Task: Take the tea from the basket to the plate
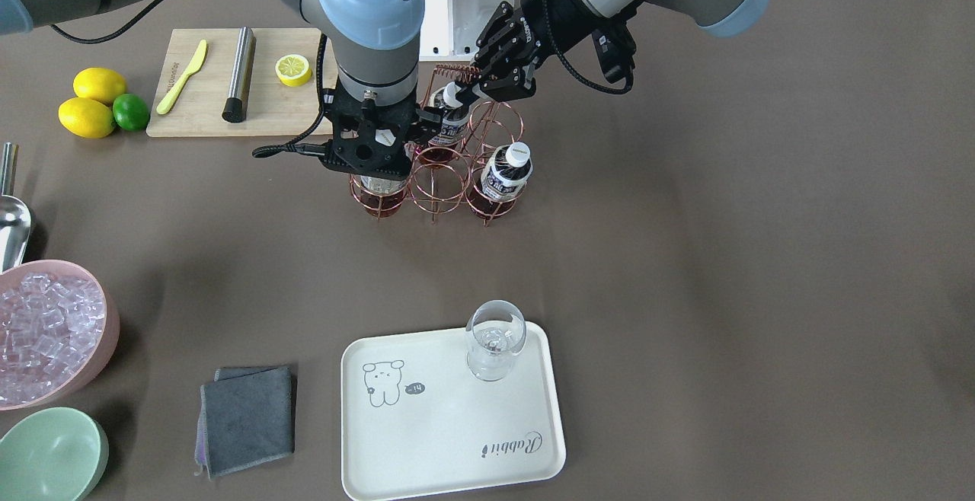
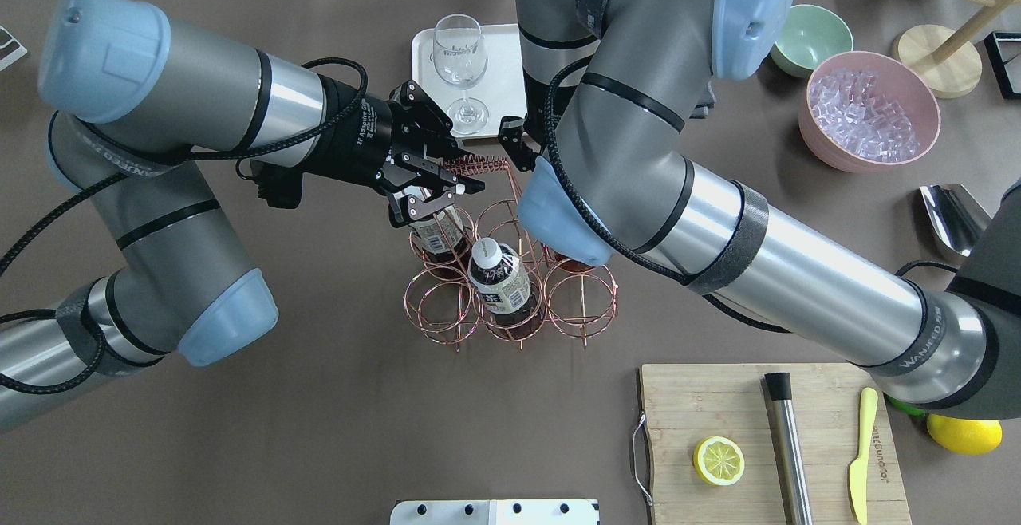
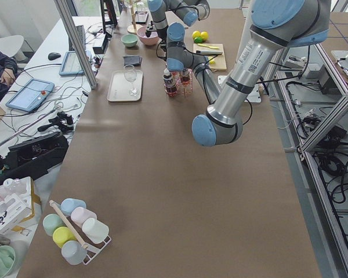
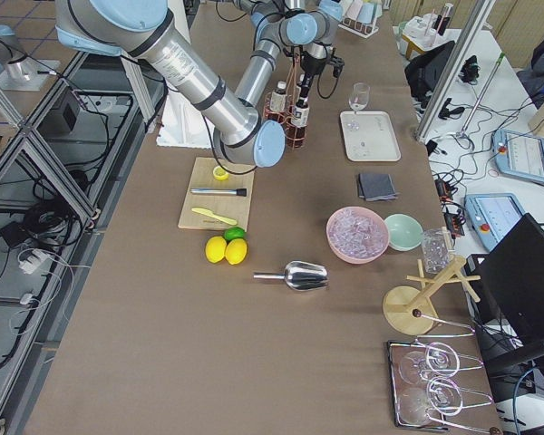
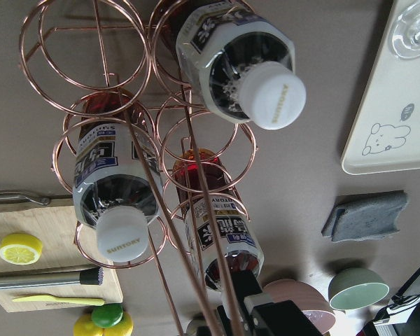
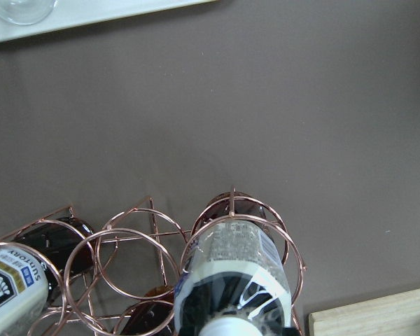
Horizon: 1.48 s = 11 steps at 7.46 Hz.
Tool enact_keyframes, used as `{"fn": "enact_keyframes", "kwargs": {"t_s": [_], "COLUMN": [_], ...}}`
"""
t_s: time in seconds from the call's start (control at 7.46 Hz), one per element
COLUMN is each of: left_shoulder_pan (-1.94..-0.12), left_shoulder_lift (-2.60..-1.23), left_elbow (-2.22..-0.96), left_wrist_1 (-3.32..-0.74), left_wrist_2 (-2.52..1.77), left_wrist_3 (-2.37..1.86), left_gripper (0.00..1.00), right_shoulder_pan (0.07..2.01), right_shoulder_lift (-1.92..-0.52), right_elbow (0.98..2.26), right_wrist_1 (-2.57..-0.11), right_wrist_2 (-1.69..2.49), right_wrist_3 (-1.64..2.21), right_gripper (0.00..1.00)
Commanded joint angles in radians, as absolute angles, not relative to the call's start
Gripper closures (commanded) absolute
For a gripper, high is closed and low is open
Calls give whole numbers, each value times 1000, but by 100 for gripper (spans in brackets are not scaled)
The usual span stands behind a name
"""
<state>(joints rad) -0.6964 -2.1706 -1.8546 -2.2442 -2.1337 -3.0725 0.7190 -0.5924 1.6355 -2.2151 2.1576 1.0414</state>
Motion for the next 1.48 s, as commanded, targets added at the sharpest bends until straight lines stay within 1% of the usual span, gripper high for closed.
{"fn": "enact_keyframes", "kwargs": {"t_s": [0.0, 0.13, 0.4, 0.67, 0.94, 1.07, 1.34], "left_shoulder_pan": [-696, -696, -696, -696, -696, -696, -696], "left_shoulder_lift": [-2171, -2171, -2171, -2171, -2171, -2171, -2172], "left_elbow": [-1855, -1855, -1855, -1852, -1852, -1852, -1852], "left_wrist_1": [-2244, -2244, -2244, -2244, -2244, -2244, -2244], "left_wrist_2": [-2134, -2134, -2134, -2134, -2134, -2134, -2134], "left_wrist_3": [-3073, -3073, -3073, -3071, -3071, -3071, -3071], "left_gripper": [100, 100, 100, 100, 100, 100, 100], "right_shoulder_pan": [719, 719, 719, 721, 727, 757, 808], "right_shoulder_lift": [-595, -595, -600, -617, -609, -604, -560], "right_elbow": [1634, 1635, 1656, 1724, 1800, 1831, 1841], "right_wrist_1": [-2189, -2183, -2183, -2213, -2301, -2321, -2351], "right_wrist_2": [2151, 2151, 2152, 2154, 2149, 2145, 2146], "right_wrist_3": [1048, 1048, 1048, 1049, 1040, 1035, 1032], "right_gripper": [47, 59, 100, 100, 100, 100, 100]}}
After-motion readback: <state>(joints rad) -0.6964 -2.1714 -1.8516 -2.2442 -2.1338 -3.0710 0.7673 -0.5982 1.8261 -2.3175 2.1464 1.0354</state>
